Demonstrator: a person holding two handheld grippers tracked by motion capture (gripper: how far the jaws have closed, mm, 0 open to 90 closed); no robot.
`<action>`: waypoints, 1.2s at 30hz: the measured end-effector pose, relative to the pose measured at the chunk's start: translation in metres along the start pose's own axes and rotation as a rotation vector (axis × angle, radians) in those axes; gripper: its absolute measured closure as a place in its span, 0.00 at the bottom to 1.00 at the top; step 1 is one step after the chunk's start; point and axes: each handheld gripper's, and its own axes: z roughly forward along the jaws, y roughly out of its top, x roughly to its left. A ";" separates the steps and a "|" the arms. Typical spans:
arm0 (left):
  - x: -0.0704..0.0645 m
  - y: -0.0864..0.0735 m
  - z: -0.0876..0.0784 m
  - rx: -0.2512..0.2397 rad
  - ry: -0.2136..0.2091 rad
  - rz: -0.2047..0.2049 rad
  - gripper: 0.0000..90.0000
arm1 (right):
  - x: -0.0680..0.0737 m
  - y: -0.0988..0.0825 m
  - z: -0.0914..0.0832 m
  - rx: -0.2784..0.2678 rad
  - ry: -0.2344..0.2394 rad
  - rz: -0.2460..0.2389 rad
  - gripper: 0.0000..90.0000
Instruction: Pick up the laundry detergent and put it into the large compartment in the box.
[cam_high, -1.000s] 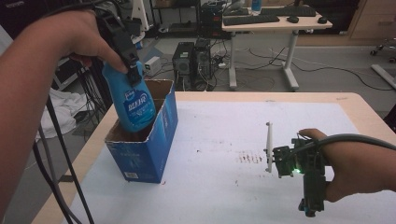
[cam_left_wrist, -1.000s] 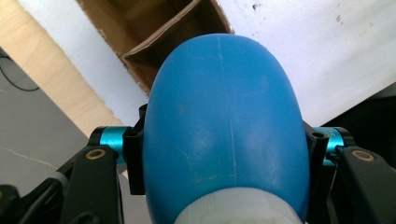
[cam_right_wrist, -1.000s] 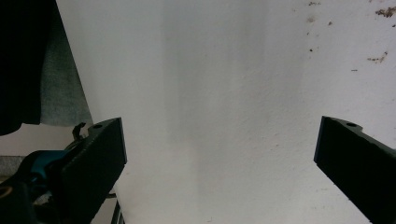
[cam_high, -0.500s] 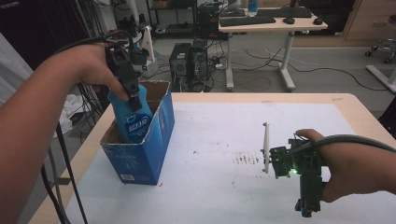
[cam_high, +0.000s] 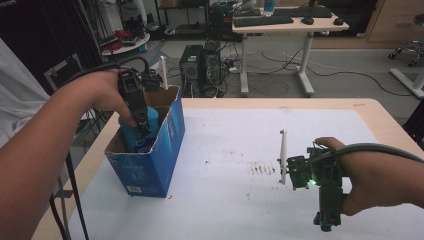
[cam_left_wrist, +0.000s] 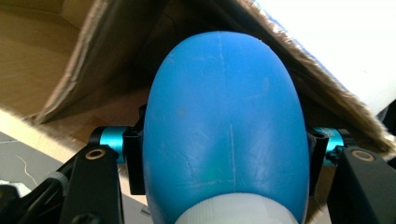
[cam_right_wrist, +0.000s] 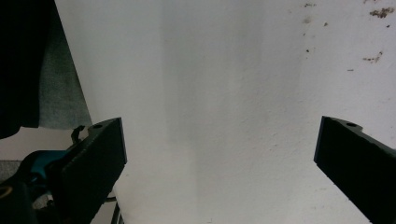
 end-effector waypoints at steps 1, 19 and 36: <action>0.000 0.000 0.003 -0.005 -0.004 -0.002 0.43 | 0.000 0.000 0.000 0.000 0.000 0.005 0.02; 0.004 -0.003 0.029 -0.011 -0.016 0.048 0.42 | -0.001 0.003 0.004 -0.003 0.010 -0.010 0.02; 0.007 -0.004 0.028 -0.013 -0.028 0.026 0.34 | 0.001 0.003 0.002 0.005 0.000 -0.007 0.02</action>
